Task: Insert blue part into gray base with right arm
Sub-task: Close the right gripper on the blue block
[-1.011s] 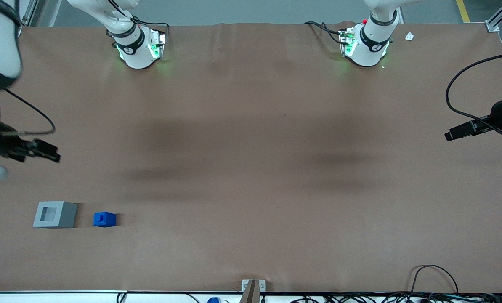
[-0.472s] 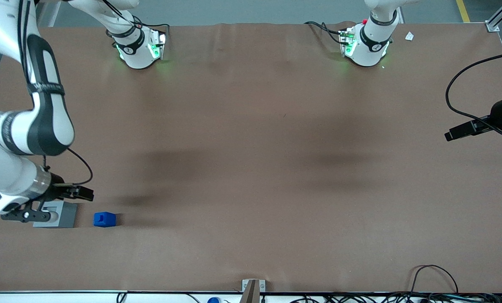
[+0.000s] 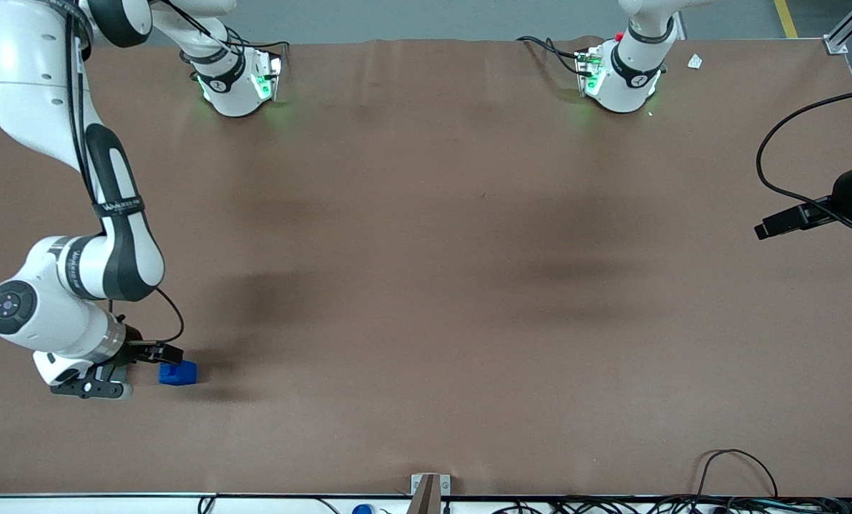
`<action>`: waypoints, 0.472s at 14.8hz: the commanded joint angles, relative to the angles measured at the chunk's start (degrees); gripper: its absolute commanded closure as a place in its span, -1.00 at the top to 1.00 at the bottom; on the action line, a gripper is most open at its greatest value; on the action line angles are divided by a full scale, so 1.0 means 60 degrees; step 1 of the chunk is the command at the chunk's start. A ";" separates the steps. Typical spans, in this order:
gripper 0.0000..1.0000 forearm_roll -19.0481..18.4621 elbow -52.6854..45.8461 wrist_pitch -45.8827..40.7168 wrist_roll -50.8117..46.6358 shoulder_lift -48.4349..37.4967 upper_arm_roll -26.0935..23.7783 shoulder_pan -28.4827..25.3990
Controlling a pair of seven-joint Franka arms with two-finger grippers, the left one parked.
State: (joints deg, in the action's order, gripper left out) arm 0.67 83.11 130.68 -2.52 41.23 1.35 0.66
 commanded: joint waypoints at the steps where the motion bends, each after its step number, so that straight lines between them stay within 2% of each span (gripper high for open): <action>1: 1.00 -0.0098 -0.0170 0.0849 -0.0078 0.0554 -0.0093 0.0125; 3: 1.00 -0.0098 -0.0185 0.1115 -0.0092 0.0774 -0.0093 0.0052; 4: 0.89 -0.0098 -0.0185 0.1159 -0.0020 0.0804 -0.0093 0.0051; 5: 0.76 -0.0112 -0.0185 0.1160 0.0054 0.0804 -0.0093 0.0051; 7: 0.31 -0.0098 -0.0170 0.1160 0.0346 0.0819 -0.0093 0.0110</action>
State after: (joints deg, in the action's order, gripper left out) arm 0.67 83.02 137.85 -1.80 45.94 1.31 0.61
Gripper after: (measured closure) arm 0.110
